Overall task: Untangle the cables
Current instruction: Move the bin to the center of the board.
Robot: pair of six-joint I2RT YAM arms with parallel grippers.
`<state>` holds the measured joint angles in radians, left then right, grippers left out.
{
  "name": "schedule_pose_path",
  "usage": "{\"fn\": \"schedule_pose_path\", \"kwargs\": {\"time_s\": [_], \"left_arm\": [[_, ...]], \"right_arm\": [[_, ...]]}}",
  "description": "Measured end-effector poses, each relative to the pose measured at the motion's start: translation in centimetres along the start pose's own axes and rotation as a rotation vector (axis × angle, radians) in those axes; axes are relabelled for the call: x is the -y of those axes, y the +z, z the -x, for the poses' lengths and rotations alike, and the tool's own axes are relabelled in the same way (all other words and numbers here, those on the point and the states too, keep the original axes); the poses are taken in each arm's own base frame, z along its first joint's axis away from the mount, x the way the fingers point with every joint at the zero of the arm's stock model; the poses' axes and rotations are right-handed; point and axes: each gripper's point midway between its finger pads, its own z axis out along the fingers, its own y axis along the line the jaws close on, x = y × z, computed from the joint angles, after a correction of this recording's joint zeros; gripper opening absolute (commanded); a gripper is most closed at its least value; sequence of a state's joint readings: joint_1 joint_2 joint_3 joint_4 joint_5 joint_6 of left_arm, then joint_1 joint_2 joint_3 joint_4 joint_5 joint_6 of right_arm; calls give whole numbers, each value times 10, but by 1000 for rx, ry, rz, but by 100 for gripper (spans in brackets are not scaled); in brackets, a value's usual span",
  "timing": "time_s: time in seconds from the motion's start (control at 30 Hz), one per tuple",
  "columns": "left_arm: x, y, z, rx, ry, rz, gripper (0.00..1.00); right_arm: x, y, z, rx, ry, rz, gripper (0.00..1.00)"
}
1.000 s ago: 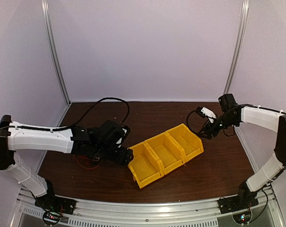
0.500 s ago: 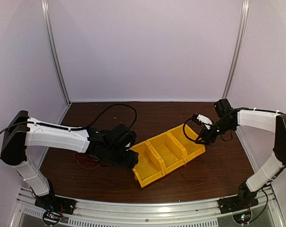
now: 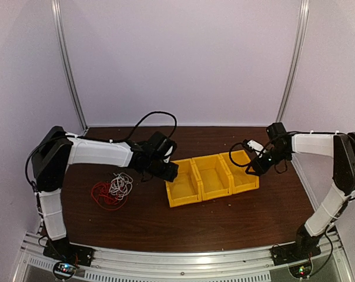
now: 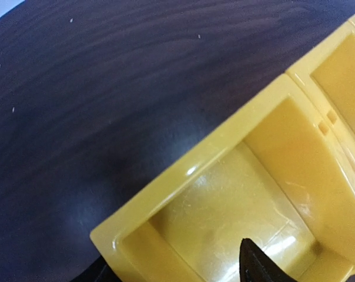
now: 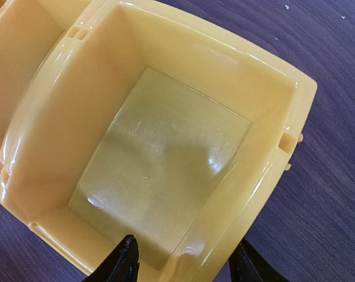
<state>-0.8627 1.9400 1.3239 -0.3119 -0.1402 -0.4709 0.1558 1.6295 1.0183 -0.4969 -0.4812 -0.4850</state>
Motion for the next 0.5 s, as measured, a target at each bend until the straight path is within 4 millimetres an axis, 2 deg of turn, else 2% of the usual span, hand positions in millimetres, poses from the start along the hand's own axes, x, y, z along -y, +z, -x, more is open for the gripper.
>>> {"fn": "schedule_pose_path", "kwargs": {"time_s": [0.23, 0.37, 0.5], "left_arm": [[-14, 56, 72, 85, -48, -85, 58], [-21, 76, 101, 146, -53, -113, 58], [-11, 87, 147, 243, -30, -136, 58]], "right_arm": [[39, -2, 12, 14, 67, -101, 49], [62, 3, 26, 25, 95, -150, 47], [84, 12, 30, 11, 129, -203, 47]]}}
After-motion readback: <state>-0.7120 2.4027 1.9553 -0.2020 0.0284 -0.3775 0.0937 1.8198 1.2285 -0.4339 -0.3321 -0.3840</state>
